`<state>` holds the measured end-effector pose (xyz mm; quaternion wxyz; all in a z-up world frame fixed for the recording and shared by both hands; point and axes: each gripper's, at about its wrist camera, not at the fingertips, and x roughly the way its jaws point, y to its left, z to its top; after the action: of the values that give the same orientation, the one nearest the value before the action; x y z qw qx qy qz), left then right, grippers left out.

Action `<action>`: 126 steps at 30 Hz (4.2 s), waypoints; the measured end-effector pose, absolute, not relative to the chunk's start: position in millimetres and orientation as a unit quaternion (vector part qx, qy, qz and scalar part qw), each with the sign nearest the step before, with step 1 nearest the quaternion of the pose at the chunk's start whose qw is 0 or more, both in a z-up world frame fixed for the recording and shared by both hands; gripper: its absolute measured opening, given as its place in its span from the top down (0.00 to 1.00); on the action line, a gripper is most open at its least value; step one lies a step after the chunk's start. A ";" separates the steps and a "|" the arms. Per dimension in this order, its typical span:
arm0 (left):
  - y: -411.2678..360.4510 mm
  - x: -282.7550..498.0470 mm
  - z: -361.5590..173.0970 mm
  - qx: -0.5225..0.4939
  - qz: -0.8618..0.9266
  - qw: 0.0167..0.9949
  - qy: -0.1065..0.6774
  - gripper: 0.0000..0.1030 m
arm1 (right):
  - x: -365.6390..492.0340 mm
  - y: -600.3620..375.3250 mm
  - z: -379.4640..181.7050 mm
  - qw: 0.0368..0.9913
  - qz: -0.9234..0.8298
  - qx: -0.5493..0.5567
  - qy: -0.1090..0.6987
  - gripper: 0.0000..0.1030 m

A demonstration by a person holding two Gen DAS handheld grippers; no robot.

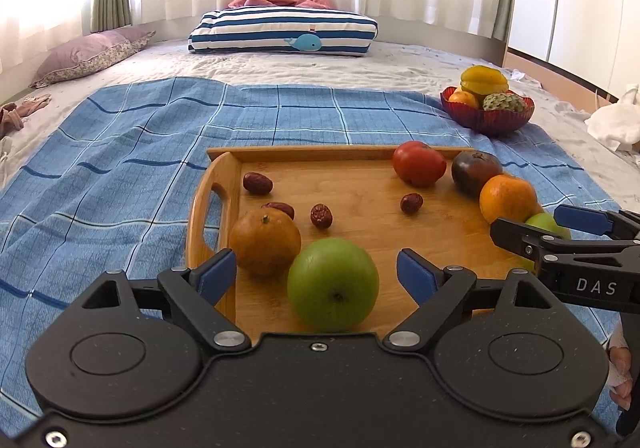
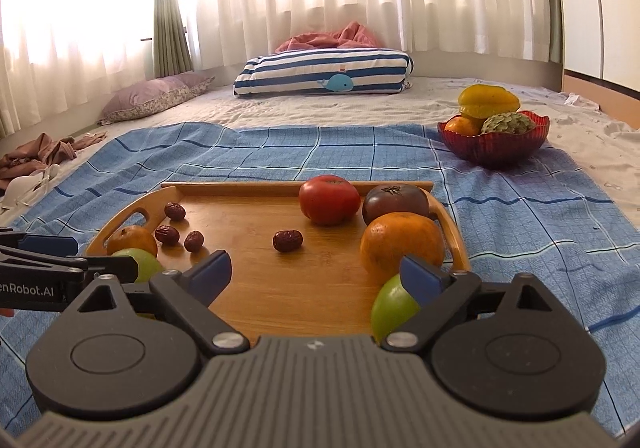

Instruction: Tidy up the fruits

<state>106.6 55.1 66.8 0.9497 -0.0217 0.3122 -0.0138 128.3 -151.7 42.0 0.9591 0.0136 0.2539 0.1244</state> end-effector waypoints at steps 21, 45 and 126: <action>50.8 73.6 46.9 -0.030 0.009 0.950 0.310 0.15 | 91.0 -152.4 23.5 0.963 0.105 -0.002 0.247 0.02; 50.2 67.3 14.3 -0.025 0.030 0.944 0.329 0.12 | 76.1 -155.0 2.3 0.957 0.098 -0.014 0.273 0.00; 47.5 69.1 -13.3 -0.012 0.034 0.948 0.317 0.00 | 86.1 -149.5 -20.4 0.947 0.085 -0.025 0.307 0.00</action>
<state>69.1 47.5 -13.3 0.9478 -0.0124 0.3168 0.0343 86.1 -149.5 -20.4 0.9475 -0.0248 0.3074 0.0846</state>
